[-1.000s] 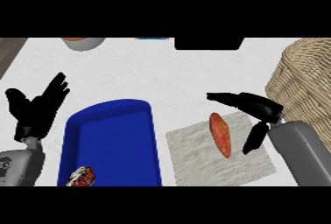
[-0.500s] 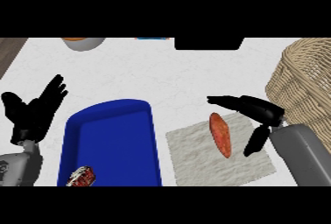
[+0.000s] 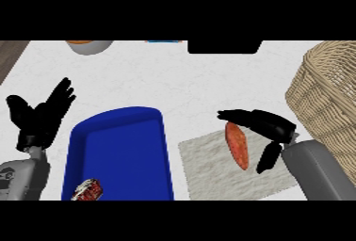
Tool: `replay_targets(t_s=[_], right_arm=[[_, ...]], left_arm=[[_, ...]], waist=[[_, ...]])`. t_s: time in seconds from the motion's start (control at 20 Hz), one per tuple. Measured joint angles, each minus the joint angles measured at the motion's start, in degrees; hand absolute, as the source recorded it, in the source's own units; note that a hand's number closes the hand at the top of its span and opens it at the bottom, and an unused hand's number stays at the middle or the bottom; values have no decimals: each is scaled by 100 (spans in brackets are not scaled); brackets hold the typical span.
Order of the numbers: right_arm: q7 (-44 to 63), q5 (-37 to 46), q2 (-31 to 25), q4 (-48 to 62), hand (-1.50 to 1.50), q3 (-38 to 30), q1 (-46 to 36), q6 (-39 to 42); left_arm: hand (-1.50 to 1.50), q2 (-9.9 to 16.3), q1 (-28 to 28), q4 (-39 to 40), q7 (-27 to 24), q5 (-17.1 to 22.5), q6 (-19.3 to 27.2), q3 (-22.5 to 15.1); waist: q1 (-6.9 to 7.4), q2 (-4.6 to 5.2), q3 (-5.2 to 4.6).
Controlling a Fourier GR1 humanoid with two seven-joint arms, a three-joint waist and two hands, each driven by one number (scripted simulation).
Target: Pick the sweet potato from the placemat and place it in the basket
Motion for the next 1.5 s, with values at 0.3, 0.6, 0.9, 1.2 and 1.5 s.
replay_targets(t_s=[0.3, 0.6, 0.9, 1.2, 1.5], right_arm=[[-269, 589, 128, 110, 150, 327, 16, -357], [-526, 990, 260, 258, 150, 338, 16, -640], [192, 1168, 652, 211, 150, 103, 30, -640], [2760, 1090, 1394, 383, 150, -1203, 31, -1448], [4815, 610, 1776, 150, 150, -1826, -463, -3085]], left_arm=[[0, -57, 94, -295, 201, -39, 9, -19], [0, -33, 143, -288, 163, -42, -107, 95], [0, -36, 47, -167, 122, -97, -118, 149], [0, -10, 133, -158, 102, -86, -77, 232], [0, -73, 82, -147, 78, -86, -149, 125]], waist=[[14, -5, -3], [18, -31, -20], [-15, -38, -35], [-213, -55, -49], [48, -30, -5]])
